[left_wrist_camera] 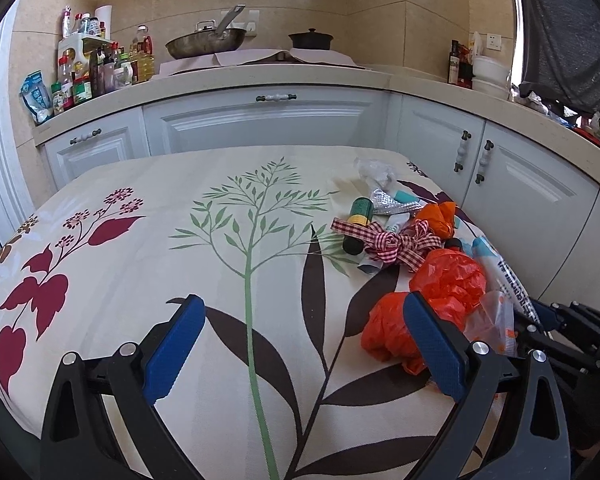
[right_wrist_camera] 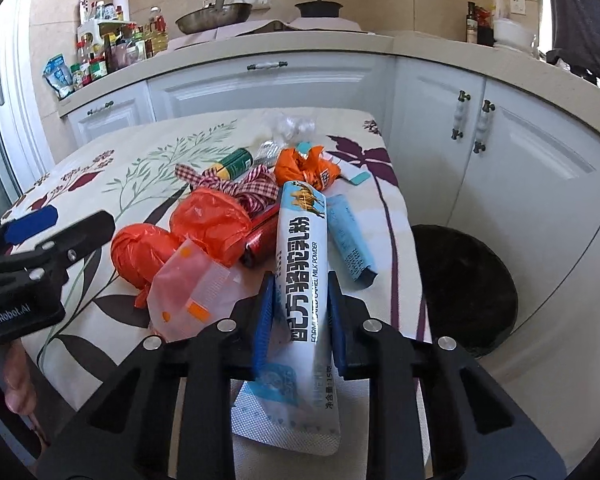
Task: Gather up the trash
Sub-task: 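Grasp the white-blue milk powder packet with the right gripper, then lift the packet with the right gripper while the left gripper grasps the clear plastic bag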
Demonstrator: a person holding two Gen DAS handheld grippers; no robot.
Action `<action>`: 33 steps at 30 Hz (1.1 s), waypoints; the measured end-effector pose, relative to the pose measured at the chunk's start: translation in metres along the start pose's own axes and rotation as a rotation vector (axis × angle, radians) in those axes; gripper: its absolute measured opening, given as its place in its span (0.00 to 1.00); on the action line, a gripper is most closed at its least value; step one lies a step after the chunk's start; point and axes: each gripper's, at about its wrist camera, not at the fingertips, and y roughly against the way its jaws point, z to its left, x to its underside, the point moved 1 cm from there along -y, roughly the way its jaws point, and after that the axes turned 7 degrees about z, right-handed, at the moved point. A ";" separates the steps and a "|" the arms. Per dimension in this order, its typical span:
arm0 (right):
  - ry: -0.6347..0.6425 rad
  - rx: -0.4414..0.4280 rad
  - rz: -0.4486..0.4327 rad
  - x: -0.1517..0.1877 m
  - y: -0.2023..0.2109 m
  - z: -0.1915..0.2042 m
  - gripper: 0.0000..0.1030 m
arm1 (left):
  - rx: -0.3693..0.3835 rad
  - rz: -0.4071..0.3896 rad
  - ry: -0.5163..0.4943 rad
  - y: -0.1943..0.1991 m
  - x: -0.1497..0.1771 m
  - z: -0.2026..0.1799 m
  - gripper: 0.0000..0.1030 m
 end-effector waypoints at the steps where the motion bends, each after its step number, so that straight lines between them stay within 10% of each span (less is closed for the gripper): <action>1: -0.002 -0.001 -0.006 -0.001 0.002 -0.001 0.23 | 0.001 0.000 0.000 0.000 0.000 0.000 0.94; 19: -0.014 -0.019 -0.001 -0.001 0.004 -0.010 0.24 | 0.021 0.001 -0.013 0.001 0.003 -0.011 0.94; 25: -0.005 0.007 -0.004 0.002 0.007 -0.009 0.46 | 0.020 0.004 -0.007 0.000 0.003 -0.009 0.94; 33: 0.000 0.011 0.020 0.007 0.005 -0.010 0.40 | 0.028 0.004 -0.012 0.001 0.004 -0.009 0.94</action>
